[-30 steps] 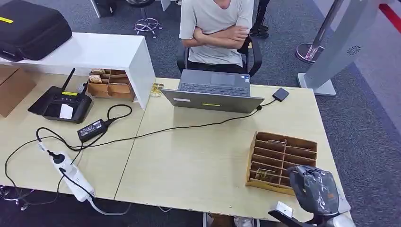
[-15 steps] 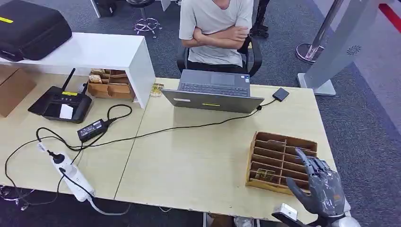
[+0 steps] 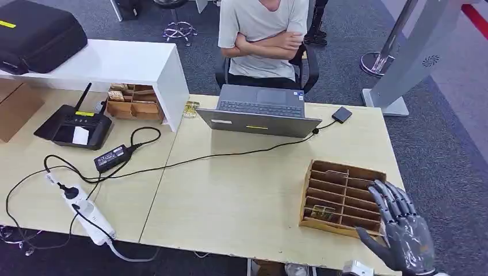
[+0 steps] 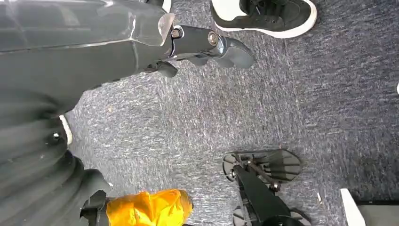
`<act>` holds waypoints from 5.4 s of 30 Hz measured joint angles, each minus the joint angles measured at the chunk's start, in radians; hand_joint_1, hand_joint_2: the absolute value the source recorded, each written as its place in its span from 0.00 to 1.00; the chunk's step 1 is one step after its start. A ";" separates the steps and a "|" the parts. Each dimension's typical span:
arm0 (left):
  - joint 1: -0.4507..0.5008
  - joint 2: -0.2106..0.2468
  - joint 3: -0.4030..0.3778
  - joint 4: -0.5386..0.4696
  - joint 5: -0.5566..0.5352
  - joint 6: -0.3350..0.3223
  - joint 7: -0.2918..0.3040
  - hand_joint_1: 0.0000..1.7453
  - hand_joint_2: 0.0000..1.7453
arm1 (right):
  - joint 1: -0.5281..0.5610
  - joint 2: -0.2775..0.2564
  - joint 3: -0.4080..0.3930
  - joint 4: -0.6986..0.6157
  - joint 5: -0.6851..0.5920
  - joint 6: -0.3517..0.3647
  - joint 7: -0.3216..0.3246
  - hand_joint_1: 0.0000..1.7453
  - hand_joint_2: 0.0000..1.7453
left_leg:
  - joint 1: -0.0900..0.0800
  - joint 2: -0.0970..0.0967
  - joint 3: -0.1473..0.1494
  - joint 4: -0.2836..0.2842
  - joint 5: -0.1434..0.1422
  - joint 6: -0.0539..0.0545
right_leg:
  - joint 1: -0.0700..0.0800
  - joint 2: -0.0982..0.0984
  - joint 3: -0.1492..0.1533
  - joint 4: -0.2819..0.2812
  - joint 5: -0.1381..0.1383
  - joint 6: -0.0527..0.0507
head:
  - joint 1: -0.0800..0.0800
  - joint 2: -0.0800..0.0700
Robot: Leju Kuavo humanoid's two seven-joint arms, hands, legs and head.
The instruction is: Pass the card to the sensor for recognition and then transmit it.
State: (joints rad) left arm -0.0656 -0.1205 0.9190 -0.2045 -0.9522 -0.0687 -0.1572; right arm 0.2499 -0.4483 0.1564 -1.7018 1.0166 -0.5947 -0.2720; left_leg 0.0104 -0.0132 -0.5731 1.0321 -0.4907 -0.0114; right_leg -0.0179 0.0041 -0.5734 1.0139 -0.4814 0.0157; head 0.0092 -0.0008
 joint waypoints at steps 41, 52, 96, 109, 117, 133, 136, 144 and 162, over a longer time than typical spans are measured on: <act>0.000 0.000 0.010 0.000 -0.019 0.000 0.000 0.00 1.00 | -0.004 -0.050 0.187 0.117 -0.063 0.014 0.060 0.00 1.00 | 0.000 0.000 0.000 0.000 0.000 0.000 | 0.000 0.000 0.000 0.000 0.000 0.000 | 0.000 0.000; 0.000 0.000 0.010 0.000 -0.026 -0.001 0.000 0.00 1.00 | -0.019 -0.039 0.189 0.198 -0.071 -0.010 0.063 0.00 1.00 | 0.000 0.000 0.000 0.000 0.000 0.000 | 0.000 0.000 0.000 0.000 0.000 0.000 | 0.000 0.000; 0.000 0.000 0.017 0.000 -0.037 0.000 0.000 0.00 1.00 | -0.036 -0.013 0.167 0.238 -0.084 -0.016 0.030 0.00 1.00 | 0.000 0.000 0.000 0.000 0.000 0.000 | 0.000 0.000 0.000 0.000 0.000 0.000 | 0.000 0.000; 0.000 0.000 0.025 0.000 -0.038 0.000 0.000 0.00 1.00 | -0.012 -0.009 0.156 0.093 -0.026 -0.079 0.024 0.00 1.00 | 0.000 0.000 0.000 0.000 0.000 0.000 | 0.000 0.000 0.000 0.000 0.000 0.000 | 0.000 0.000; 0.000 0.000 0.027 0.000 -0.040 0.000 0.000 0.00 1.00 | 0.007 -0.019 0.122 0.041 0.026 -0.072 0.052 0.00 1.00 | 0.000 0.000 0.000 0.000 0.000 0.000 | 0.000 0.000 0.000 0.000 0.000 0.000 | 0.000 0.000; 0.000 0.000 0.051 0.000 -0.043 0.000 0.000 0.00 1.00 | 0.087 -0.132 0.015 -0.019 0.053 -0.013 0.092 0.00 1.00 | 0.000 0.000 0.000 0.000 0.000 0.000 | -0.001 0.000 -0.001 0.000 0.000 0.000 | 0.000 0.000; 0.000 0.000 0.051 0.000 -0.042 0.000 0.000 0.00 1.00 | 0.100 -0.150 0.000 -0.020 0.054 0.005 0.103 0.00 1.00 | 0.000 0.000 0.000 0.000 0.000 0.000 | -0.001 0.000 -0.001 0.000 0.000 0.000 | 0.000 0.000; 0.000 0.001 0.061 0.000 -0.043 0.000 0.000 0.00 1.00 | 0.132 -0.162 -0.047 -0.008 0.041 0.022 0.100 0.00 0.00 | 0.000 0.000 0.000 0.000 -0.001 0.000 | -0.001 0.000 -0.001 0.000 0.000 0.000 | 0.000 0.000; -0.001 0.000 0.078 0.000 -0.057 0.000 -0.002 0.00 1.00 | 0.130 -0.125 -0.014 0.143 0.003 0.039 0.112 0.00 1.00 | 0.000 0.000 -0.001 0.000 -0.001 0.000 | -0.001 0.000 -0.001 0.000 0.000 0.000 | 0.000 0.000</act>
State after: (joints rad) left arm -0.0662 -0.1205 0.9972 -0.2045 -1.0094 -0.0691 -0.1587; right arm 0.3796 -0.5730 0.1423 -1.5587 1.0193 -0.5554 -0.1602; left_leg 0.0099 -0.0129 -0.5739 1.0321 -0.4913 -0.0114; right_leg -0.0185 0.0043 -0.5744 1.0137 -0.4816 0.0158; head 0.0092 -0.0008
